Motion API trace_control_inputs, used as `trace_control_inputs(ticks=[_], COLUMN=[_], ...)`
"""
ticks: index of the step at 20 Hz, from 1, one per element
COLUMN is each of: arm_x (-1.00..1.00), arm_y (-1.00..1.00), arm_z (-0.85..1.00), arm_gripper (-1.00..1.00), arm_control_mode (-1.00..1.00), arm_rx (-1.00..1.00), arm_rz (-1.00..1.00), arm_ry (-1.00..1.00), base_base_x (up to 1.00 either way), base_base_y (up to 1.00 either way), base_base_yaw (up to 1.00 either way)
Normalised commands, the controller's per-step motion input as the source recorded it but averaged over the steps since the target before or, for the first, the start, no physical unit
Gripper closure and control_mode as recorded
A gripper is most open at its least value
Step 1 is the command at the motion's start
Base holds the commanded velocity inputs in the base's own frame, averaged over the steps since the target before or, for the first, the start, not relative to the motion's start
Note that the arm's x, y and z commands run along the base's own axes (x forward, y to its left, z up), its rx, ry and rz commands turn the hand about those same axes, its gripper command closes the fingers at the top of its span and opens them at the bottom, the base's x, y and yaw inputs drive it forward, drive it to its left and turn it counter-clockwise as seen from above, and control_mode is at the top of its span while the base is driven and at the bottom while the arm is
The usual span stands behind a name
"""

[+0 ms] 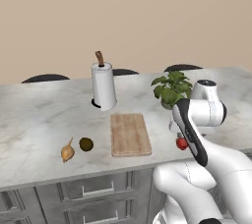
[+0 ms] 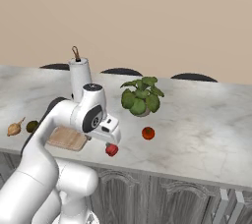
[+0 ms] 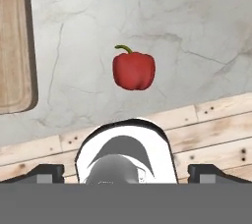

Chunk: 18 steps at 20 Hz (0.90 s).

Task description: Place the avocado, onion, tomato, and bell pepper on the cutting board.

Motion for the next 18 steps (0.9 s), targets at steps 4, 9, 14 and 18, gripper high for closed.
trace_control_inputs(ticks=[4, 9, 14, 18], arm_x=[0.26, 0.17, 0.20, 0.24], arm_y=[-0.01, -0.10, -0.10, -0.08], arm_z=[-0.23, -0.27, -0.27, -0.27], arm_gripper=[-1.00, -1.00, -1.00, -1.00], arm_control_mode=[-1.00, -1.00, -1.00, -1.00], arm_rx=[0.00, 0.00, 0.00, 0.00], arm_rz=[-0.03, -0.05, -0.01, 0.00], arm_ry=[-0.07, -0.05, -0.01, 0.00], base_base_x=[0.00, 0.00, 0.00, 0.00], base_base_y=[0.00, 0.00, 0.00, 0.00], base_base_yaw=[0.00, 0.00, 0.00, 0.00])
